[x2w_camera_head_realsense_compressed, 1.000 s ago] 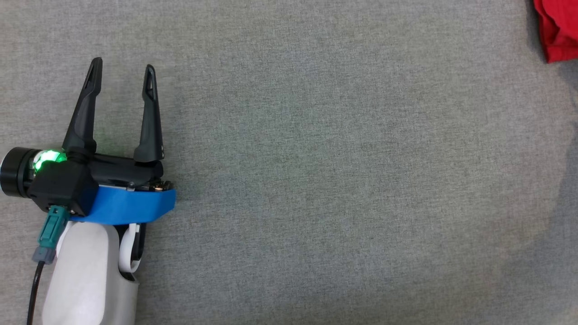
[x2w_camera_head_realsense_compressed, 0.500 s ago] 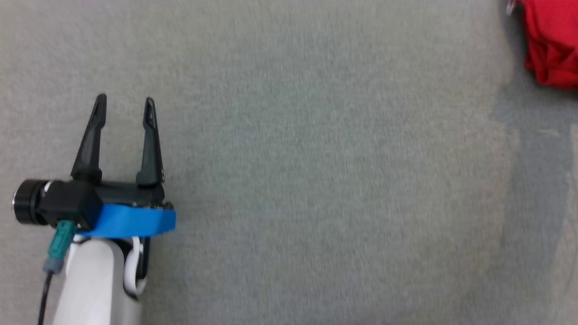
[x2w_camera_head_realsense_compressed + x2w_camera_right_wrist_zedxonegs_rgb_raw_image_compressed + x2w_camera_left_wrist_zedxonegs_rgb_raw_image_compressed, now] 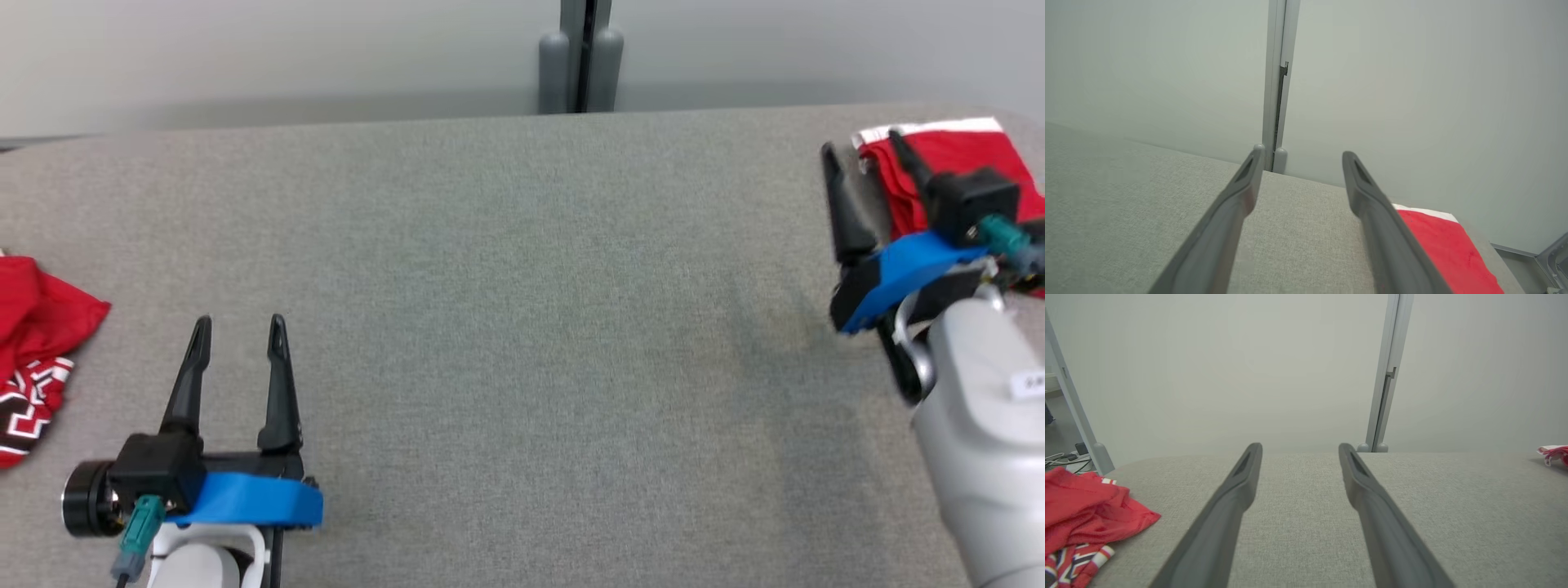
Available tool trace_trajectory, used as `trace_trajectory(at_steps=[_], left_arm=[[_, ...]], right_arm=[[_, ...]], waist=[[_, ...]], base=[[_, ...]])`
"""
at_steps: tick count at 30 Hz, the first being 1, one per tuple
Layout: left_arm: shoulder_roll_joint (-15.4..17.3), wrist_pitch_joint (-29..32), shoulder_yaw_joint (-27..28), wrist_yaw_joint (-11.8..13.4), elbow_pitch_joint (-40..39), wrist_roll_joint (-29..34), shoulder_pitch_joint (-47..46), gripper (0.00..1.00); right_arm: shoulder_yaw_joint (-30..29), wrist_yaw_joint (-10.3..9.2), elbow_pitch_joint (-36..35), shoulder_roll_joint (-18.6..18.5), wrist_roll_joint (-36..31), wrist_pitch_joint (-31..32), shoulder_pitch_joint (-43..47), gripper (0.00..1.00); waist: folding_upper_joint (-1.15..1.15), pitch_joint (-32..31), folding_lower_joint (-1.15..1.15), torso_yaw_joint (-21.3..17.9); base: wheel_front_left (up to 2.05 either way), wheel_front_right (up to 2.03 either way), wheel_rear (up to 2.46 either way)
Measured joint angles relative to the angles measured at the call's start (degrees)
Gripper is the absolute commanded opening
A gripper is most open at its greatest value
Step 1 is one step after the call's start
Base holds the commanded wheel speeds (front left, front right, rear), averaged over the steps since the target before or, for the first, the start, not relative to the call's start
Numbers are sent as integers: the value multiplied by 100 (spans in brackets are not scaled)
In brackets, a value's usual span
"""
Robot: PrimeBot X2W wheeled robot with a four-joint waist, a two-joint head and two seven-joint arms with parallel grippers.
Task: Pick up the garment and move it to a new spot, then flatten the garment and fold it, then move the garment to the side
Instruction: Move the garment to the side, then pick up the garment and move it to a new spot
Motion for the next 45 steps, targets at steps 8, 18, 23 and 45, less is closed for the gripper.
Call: trace_trajectory(at_steps=[8,18,23,45], left_arm=[[-15,0,67,19,98,-33,446,100],[-36,0,67,36,224,-41,741,100],[-60,0,48,56,275,-48,815,100],[2,0,-18,18,423,-49,839,100]], right_arm=[[107,0,-825,202,504,-13,1222,100],[-163,-1,-1801,230,904,-14,2731,100],[-423,-1,-2183,486,881,-13,3315,100],[-790,-1,-3635,1040,421,280,4425,100]], waist=[[0,-573,0,110],[0,-953,1,142],[1,-1119,1,97],[2,-1218,1,220]], base=[[0,0,0],[0,0,0],[0,0,0],[0,0,0]])
